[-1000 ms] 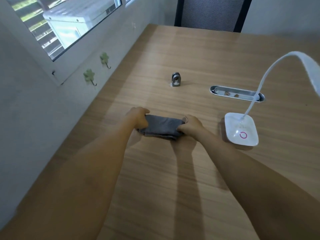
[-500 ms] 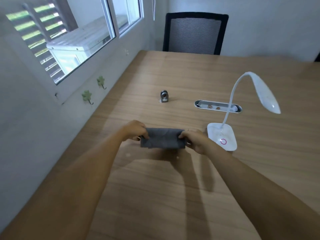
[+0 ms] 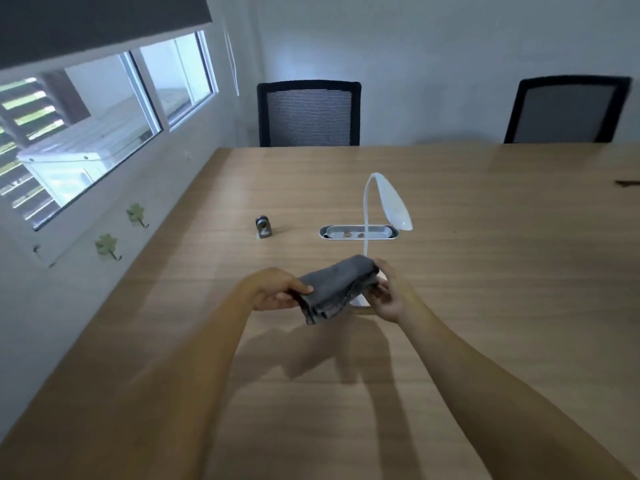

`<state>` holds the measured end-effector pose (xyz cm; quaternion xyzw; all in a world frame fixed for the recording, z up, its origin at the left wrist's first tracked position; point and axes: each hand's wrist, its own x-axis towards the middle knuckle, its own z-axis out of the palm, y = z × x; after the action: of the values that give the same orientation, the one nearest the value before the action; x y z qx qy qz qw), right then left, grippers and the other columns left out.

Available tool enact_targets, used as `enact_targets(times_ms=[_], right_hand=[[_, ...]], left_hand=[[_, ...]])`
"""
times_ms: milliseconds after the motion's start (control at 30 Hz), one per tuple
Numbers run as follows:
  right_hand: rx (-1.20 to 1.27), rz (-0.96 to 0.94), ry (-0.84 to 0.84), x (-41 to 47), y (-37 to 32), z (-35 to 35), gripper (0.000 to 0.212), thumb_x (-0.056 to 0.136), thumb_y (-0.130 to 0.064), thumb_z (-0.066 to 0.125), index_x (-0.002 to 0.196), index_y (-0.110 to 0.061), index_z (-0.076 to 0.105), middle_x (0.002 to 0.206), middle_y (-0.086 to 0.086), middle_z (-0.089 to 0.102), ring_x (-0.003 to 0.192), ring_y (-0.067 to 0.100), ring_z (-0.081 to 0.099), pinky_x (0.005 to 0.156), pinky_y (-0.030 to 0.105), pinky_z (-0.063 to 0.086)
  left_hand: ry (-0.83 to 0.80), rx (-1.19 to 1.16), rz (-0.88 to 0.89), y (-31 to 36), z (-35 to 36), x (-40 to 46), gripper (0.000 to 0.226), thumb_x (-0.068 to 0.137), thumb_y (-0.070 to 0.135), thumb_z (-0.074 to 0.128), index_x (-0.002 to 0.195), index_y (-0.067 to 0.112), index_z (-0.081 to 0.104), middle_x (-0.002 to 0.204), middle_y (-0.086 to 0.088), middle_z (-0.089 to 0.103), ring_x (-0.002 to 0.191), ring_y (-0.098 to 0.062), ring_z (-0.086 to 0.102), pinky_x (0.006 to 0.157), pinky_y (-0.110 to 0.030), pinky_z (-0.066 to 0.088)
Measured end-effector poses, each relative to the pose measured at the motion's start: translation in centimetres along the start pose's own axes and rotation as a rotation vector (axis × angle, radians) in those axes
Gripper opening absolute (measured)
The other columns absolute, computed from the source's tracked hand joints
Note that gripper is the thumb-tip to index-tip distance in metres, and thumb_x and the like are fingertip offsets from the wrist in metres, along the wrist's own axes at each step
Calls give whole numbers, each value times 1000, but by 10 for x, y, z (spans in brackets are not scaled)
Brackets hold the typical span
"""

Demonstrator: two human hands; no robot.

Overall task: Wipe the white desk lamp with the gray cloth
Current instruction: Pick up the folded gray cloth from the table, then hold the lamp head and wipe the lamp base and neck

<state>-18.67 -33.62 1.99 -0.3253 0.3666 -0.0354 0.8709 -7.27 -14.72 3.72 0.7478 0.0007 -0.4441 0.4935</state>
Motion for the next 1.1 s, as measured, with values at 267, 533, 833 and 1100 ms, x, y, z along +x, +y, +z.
enact_targets(times_ms=[267,533,833,1100], right_hand=[[214,63,-46,-5,-3,-22,54,82,-55,55,103,-6,64,104,0,58,113,27,53,97,51,44],[-163,9,30,1,-1,-9,6,88,-10,60,84,-12,57,83,5,60,75,16,57,65,25,48],[-315,47,-21,-6,-7,-12,3,90,-12,57,88,-12,59,83,5,62,74,19,58,61,32,48],[-467,8,-61,-11,-11,-34,34,91,-5,51,119,-25,53,94,7,64,80,25,61,67,37,52]], left_hand=[[-94,-163,19,5,55,2,15,88,2,63,78,11,57,80,-4,61,74,-10,59,51,-13,55],[-157,10,-61,4,60,-4,14,82,9,70,92,14,62,88,-3,68,77,-15,66,70,-23,53],[-80,-108,9,-5,58,4,11,85,16,70,93,10,66,86,-2,68,77,-12,62,66,-19,50],[-126,-16,-3,2,77,20,15,87,17,66,101,11,68,93,-3,70,80,-13,65,70,-20,53]])
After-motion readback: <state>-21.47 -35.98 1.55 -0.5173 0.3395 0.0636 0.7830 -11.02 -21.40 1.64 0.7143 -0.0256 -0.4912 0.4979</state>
